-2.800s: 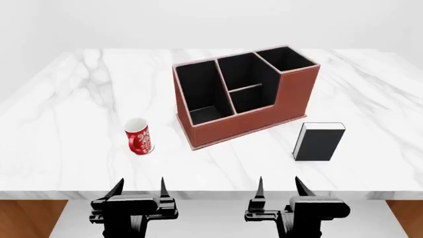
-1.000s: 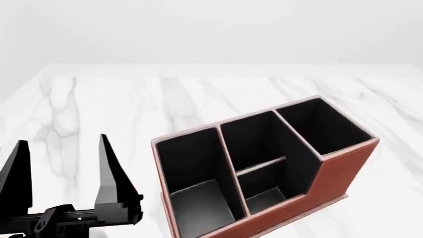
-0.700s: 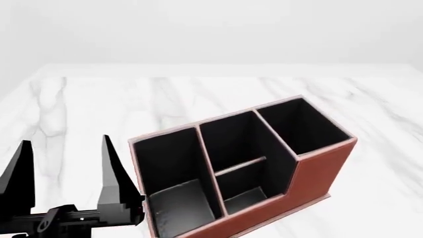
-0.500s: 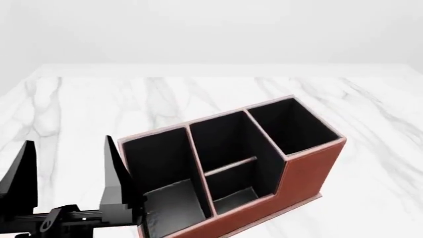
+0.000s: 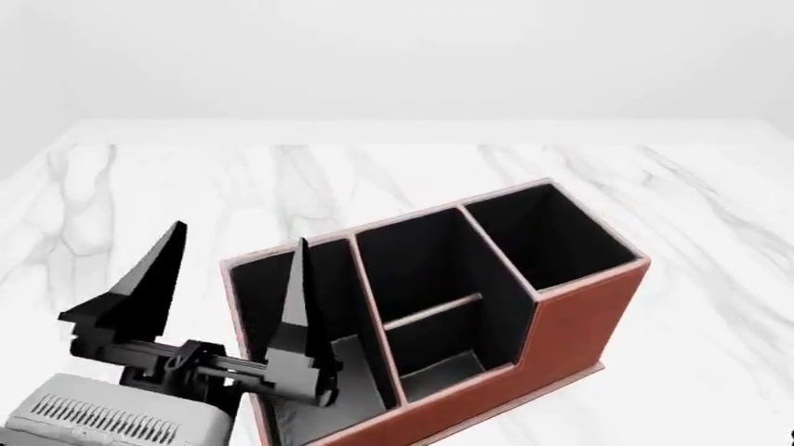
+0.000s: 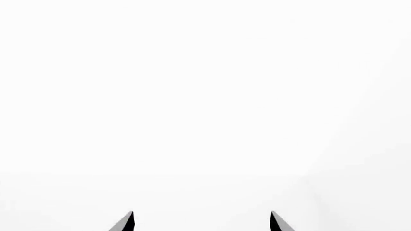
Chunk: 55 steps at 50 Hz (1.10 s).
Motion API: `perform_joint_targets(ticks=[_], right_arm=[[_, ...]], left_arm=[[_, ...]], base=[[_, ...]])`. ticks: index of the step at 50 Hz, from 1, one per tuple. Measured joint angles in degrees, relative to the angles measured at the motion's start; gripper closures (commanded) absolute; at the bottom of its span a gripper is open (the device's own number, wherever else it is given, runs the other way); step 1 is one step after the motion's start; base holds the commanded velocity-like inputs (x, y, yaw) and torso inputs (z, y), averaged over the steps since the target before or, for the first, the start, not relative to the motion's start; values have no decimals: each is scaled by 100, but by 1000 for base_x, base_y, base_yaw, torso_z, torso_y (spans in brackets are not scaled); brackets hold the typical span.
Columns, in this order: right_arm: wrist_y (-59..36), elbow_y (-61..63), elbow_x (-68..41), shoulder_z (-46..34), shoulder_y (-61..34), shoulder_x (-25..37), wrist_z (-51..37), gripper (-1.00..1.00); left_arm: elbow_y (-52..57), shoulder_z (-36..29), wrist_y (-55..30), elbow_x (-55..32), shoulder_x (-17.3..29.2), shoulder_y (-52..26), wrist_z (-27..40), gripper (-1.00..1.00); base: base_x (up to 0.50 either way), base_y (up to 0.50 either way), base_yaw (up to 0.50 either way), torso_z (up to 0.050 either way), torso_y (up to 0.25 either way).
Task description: Pick up the book and place it in the back compartment of the caddy.
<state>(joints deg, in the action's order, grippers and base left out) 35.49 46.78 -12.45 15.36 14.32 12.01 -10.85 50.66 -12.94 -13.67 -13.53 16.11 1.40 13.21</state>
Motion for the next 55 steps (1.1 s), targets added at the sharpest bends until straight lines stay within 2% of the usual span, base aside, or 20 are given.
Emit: perform_joint_targets(ticks=[8, 15, 26, 43, 55], right_arm=[[11, -10, 13, -32, 7, 29, -16, -100], [15, -13, 24, -60, 12, 53, -33, -100], [20, -30, 38, -104, 13, 84, -63, -100], [6, -60, 39, -177, 3, 132, -114, -100], [14, -86, 38, -200, 2, 163, -154, -100]], left_arm=[[90, -931, -1391, -396, 156, -1083, -476, -100], [82, -1732, -2262, -520, 165, -1823, -821, -100], [-16, -2452, -3301, -831, 44, -2686, -1259, -100], [-803, -2736, -4389, -1462, -387, -3871, -1914, -100], [-1407, -2037, -5365, -2580, -968, -4253, -2158, -100]], base=[[0, 0, 0, 0, 0], [0, 0, 0, 0, 0], [0, 0, 0, 0, 0], [0, 0, 0, 0, 0], [0, 0, 0, 0, 0]])
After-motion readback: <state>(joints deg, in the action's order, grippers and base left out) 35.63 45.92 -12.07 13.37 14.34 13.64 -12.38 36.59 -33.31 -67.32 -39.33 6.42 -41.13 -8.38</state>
